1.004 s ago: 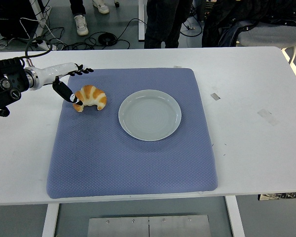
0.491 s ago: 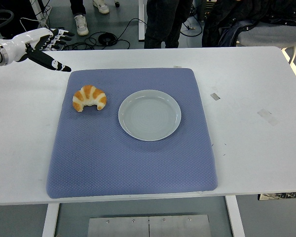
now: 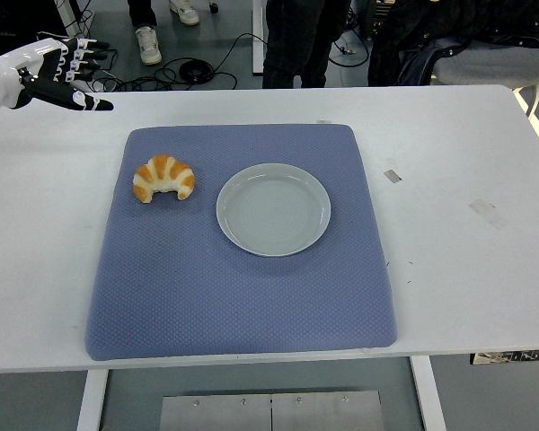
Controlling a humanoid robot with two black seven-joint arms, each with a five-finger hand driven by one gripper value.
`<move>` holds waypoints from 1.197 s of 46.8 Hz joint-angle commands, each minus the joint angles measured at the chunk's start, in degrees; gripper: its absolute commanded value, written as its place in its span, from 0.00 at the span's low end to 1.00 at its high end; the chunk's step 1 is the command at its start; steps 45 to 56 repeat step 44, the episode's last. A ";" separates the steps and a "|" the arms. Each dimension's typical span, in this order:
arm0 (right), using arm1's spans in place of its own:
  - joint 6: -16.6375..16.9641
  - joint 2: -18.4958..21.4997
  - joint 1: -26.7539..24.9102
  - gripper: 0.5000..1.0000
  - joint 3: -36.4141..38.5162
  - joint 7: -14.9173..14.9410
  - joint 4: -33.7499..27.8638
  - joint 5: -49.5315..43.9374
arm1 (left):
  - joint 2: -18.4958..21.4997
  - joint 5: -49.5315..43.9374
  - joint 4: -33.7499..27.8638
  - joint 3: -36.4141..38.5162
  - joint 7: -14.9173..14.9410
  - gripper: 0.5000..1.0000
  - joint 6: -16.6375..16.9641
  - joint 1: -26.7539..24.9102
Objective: Place the bread on the table
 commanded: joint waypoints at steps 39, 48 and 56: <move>0.00 0.00 -0.74 1.00 0.00 0.00 0.00 0.00 | -0.31 -3.71 4.95 -2.99 0.03 0.88 -5.35 2.14; 0.00 0.00 -0.74 1.00 0.00 0.00 0.09 0.00 | -0.31 -3.53 5.30 -2.90 0.03 0.88 -5.27 2.14; 0.00 0.00 -0.74 1.00 0.00 0.00 0.09 0.00 | -0.31 -3.53 5.30 -2.90 0.03 0.88 -5.27 2.14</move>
